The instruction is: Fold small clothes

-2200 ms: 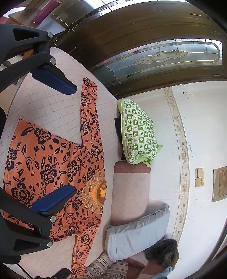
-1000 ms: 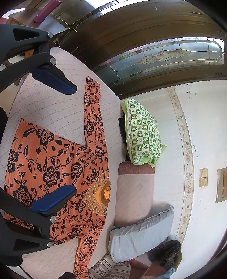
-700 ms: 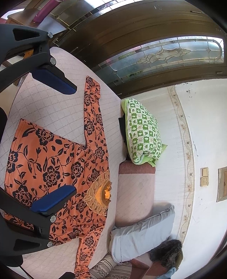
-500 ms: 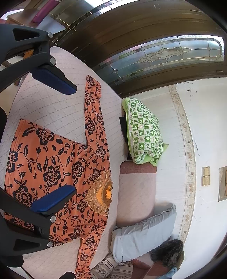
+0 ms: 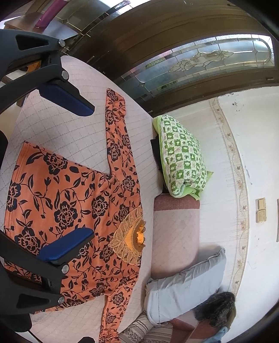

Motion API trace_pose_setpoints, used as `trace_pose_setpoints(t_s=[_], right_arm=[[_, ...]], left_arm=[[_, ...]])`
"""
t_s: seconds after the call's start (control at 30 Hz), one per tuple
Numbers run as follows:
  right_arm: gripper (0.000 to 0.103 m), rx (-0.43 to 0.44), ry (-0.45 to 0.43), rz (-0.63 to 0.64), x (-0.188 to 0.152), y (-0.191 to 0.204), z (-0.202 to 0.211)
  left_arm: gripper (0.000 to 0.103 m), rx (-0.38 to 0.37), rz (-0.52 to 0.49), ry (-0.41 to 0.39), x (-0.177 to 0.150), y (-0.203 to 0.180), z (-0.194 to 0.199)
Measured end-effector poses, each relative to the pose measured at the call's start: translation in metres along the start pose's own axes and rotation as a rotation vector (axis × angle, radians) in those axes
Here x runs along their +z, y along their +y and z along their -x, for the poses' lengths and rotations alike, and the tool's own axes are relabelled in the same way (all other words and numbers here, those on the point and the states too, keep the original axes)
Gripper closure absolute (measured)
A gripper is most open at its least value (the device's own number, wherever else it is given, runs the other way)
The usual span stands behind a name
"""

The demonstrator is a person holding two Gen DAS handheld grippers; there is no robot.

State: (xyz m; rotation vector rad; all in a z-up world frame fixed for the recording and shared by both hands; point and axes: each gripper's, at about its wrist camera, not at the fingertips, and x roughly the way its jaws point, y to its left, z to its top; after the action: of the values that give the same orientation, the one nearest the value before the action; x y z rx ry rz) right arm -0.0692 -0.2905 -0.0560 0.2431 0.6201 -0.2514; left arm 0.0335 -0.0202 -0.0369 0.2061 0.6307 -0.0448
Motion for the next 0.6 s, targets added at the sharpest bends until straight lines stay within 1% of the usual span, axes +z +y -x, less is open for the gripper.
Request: trace_pose_setpoints(t_s=[0.23,0.47,0.6], right_arm=[[0.001,-0.039,0.019,-0.060,-0.002,-0.032,-0.010],[0.001,-0.082,0.027,-0.115,-0.004,-0.062,-0.017],[0.001,-0.120,0.035,-0.151,-0.006,-0.088,-0.024]], left_arm=[[0.000,-0.021,-0.043,0.017,0.002,-0.024,-0.009],[0.000,-0.012,-0.070,0.026,0.004,-0.036,-0.015],[0.000,-0.019,-0.093,0.041,0.006,-0.053,-0.024]])
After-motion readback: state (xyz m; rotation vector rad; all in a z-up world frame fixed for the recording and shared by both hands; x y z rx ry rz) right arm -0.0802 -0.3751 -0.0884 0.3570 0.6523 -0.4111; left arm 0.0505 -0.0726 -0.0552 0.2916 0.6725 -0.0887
